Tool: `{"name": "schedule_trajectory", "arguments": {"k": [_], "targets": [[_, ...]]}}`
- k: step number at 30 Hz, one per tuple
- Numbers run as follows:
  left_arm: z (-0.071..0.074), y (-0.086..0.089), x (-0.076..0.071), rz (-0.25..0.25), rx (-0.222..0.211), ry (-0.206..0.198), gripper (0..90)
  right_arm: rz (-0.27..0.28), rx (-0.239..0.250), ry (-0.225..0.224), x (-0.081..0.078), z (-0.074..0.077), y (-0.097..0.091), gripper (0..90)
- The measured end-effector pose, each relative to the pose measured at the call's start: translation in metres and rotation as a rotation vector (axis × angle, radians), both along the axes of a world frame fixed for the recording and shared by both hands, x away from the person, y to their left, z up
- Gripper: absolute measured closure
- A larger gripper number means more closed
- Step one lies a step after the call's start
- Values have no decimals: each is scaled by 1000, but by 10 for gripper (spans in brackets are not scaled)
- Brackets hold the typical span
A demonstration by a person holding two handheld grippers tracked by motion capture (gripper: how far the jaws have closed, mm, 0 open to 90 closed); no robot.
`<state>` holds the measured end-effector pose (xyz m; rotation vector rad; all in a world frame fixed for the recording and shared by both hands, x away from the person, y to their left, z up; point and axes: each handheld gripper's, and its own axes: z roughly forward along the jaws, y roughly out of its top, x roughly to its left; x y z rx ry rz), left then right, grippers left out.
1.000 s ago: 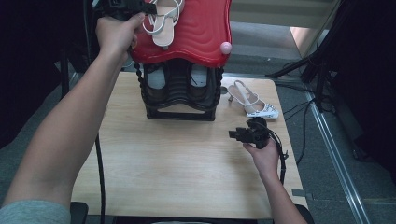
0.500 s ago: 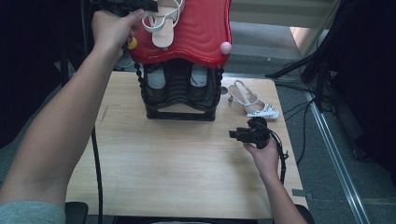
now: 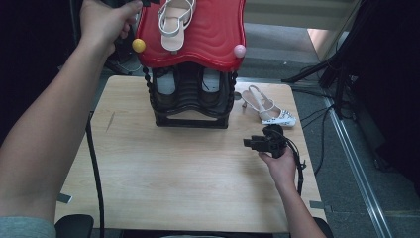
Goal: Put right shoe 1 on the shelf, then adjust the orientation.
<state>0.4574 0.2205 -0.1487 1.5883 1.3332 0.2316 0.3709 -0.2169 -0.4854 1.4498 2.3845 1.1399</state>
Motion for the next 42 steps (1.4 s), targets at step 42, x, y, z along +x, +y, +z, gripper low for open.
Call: {"name": "schedule_trajectory", "arguments": {"k": [42], "targets": [[-100,90,-47,-7,112,71,512,-32,16,5,2,3,-12,581]]}}
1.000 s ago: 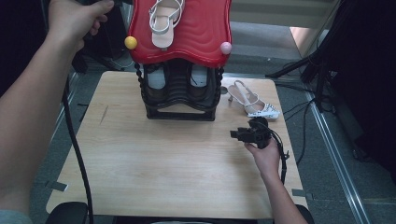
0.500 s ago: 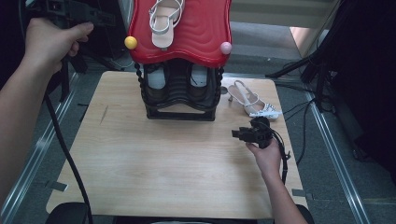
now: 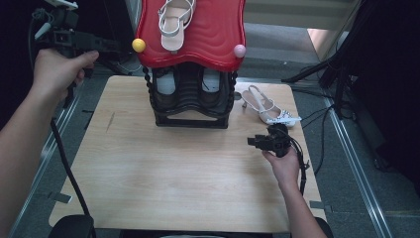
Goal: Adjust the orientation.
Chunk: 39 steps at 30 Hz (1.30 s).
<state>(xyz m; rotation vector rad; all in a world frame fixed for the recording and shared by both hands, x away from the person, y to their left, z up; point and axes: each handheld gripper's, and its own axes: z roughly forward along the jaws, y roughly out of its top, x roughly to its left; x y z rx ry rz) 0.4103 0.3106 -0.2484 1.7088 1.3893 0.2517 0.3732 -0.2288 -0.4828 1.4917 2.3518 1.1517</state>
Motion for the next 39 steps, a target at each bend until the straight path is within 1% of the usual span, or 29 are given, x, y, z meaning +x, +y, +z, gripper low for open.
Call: {"name": "schedule_trajectory", "arguments": {"k": [3,6,8,10,11,13,15,16,17,18,20,21,22,23,25,26,28,32,33,35,37,38,39], "targets": [[-14,0,-3,-15,-2,11,508,-8,10,13,2,1,-1,597],[-27,1,-7,-19,22,10,507,-14,16,26,3,1,-3,620],[-36,2,-8,-13,0,17,506,-17,20,36,4,1,-4,646],[-45,3,-11,-13,3,20,505,-17,30,36,5,1,-5,669],[-49,3,-12,-13,1,27,505,-19,31,36,5,1,-6,673],[-58,2,-14,-12,8,31,505,-16,25,35,5,0,-7,687],[-66,0,-16,-21,-3,36,504,-20,20,33,6,0,-8,699],[-71,-1,-18,-28,1,42,503,-25,20,33,6,0,-8,702],[-75,-3,-19,-27,8,40,503,-27,15,26,6,0,-8,713],[-78,-3,-20,-31,7,42,504,-27,10,21,6,0,-9,726],[-86,-4,-22,-43,-6,56,503,-36,6,15,6,1,-10,739],[-90,-5,-23,-44,-7,54,503,-37,8,16,7,1,-11,744],[-94,-6,-25,-48,-21,58,503,-45,4,19,7,0,-12,750],[-98,-7,-26,-49,-26,61,503,-46,-6,24,8,1,-13,752],[-104,-9,-27,-53,-17,68,502,-56,-12,29,9,1,-13,765],[-108,-10,-27,-55,-5,68,502,-65,-18,29,10,1,-14,774],[-114,-13,-29,-56,1,72,502,-72,-11,22,11,3,-14,786],[-127,-17,-31,-63,-14,81,500,-90,-20,14,15,9,-13,799],[-130,-18,-32,-66,-13,87,500,-93,-16,8,16,9,-14,804],[-137,-21,-33,-70,-7,92,499,-100,7,20,19,7,-16,809],[-142,-22,-36,-75,-12,90,499,-109,-1,28,22,5,-18,816],[-145,-22,-38,-70,-16,86,500,-117,-15,37,24,4,-18,817],[-148,-23,-39,-73,-20,88,500,-121,-33,33,27,4,-18,820]]}}
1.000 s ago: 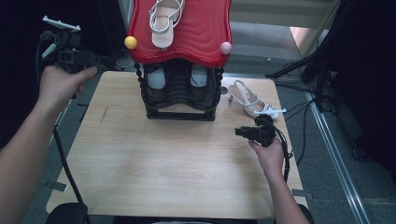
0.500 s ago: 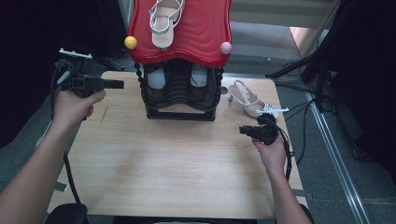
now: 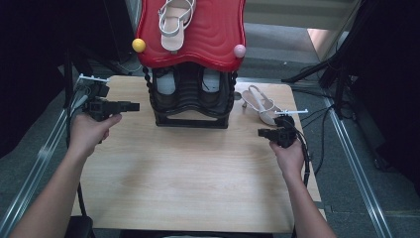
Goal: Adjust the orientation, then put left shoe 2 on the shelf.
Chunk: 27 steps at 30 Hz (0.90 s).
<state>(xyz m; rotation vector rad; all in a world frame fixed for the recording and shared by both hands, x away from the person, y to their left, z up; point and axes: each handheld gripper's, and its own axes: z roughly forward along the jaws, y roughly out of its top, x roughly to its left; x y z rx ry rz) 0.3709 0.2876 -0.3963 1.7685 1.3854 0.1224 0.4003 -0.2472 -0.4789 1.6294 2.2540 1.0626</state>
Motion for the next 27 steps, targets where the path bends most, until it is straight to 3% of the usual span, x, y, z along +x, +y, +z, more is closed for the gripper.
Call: {"name": "schedule_trajectory", "arguments": {"k": [6,14,18,21,25,27], "targets": [[-17,-4,-8,-20,9,17,497,-33,-10,-4,24,6,-5,860],[-30,-9,-17,-32,36,18,493,-65,-33,11,60,4,-6,900],[-37,-12,-20,-46,30,28,492,-84,6,-2,73,0,-8,900],[-42,-15,-21,-57,26,34,490,-95,10,30,83,-7,-8,900],[-48,-17,-26,-67,27,42,490,-114,50,-16,89,-2,-10,900],[-51,-18,-28,-72,29,44,490,-120,55,12,93,2,-10,900]]}}
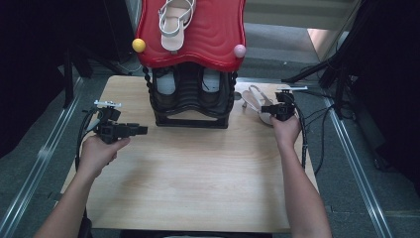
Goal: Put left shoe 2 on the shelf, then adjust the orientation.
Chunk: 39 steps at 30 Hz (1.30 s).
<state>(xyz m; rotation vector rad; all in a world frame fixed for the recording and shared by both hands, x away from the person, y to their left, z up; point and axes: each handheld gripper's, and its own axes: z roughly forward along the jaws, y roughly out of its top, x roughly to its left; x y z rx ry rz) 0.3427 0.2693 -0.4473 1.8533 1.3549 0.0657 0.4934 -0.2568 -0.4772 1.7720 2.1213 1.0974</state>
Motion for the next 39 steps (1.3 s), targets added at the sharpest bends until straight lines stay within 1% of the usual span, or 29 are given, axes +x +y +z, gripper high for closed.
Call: {"name": "schedule_trajectory", "arguments": {"k": [1,3,4,5,6,7,10,11,12,13,14,15,17,18,19,20,21,22,24,26,27,29,30,31,36,38,39], "targets": [[-1,-1,-1,1,0,-1,490,-3,-10,-2,2,2,1,900],[-2,-1,-4,-4,5,-4,490,-13,-14,-30,3,7,-1,900],[-3,-1,-5,-2,1,-3,490,-22,-2,-23,5,8,-2,900],[-4,-1,-6,-3,-3,-6,490,-24,-10,-2,9,9,-4,900],[-4,-1,-7,-4,-3,-5,490,-32,-19,-2,12,10,-4,900],[-5,-2,-8,-5,1,-8,490,-38,-18,-7,13,11,-4,900],[-6,-2,-10,-10,12,-7,490,-55,7,-24,18,10,-7,900],[-7,-2,-10,-5,6,-7,490,-64,2,1,20,9,-7,900],[-7,-2,-10,-6,4,-6,490,-62,-3,13,23,7,-7,900],[-8,-2,-10,-7,4,-4,490,-63,-5,16,25,6,-6,900],[-9,-2,-10,-8,9,-1,490,-68,4,18,27,6,-5,900],[-9,-2,-11,-11,12,-2,490,-66,7,27,28,5,-4,900],[-10,-3,-11,-13,13,-1,490,-59,-2,30,32,1,0,900],[-10,-2,-11,-12,17,-5,490,-63,4,41,33,-1,3,900],[-10,-2,-11,-12,16,-3,490,-55,-2,44,34,-4,4,900],[-10,-1,-11,-13,14,1,490,-60,-6,62,35,-7,5,900],[-11,-1,-12,-13,14,-1,491,-59,-3,65,35,-10,5,900],[-11,-1,-12,-11,14,-2,491,-59,4,61,35,-11,5,900],[-11,-1,-12,-13,15,-2,491,-46,5,74,35,-10,4,900],[-11,0,-12,-9,12,-3,491,-22,-21,92,33,-10,5,900],[-11,0,-12,-9,11,-3,491,-18,-25,106,32,-10,6,900],[-11,0,-12,-9,14,-2,491,-1,-36,112,30,-11,7,900],[-11,0,-12,-9,13,-3,491,2,-32,120,29,-11,7,900],[-11,0,-12,-10,13,-2,491,4,-36,115,28,-11,8,900],[-11,-1,-11,-14,11,-2,491,22,-30,137,25,-12,7,900],[-12,-1,-11,-13,11,-4,491,31,-25,156,23,-12,7,900],[-12,-1,-11,-14,12,-2,491,41,-28,153,22,-12,6,900]]}}
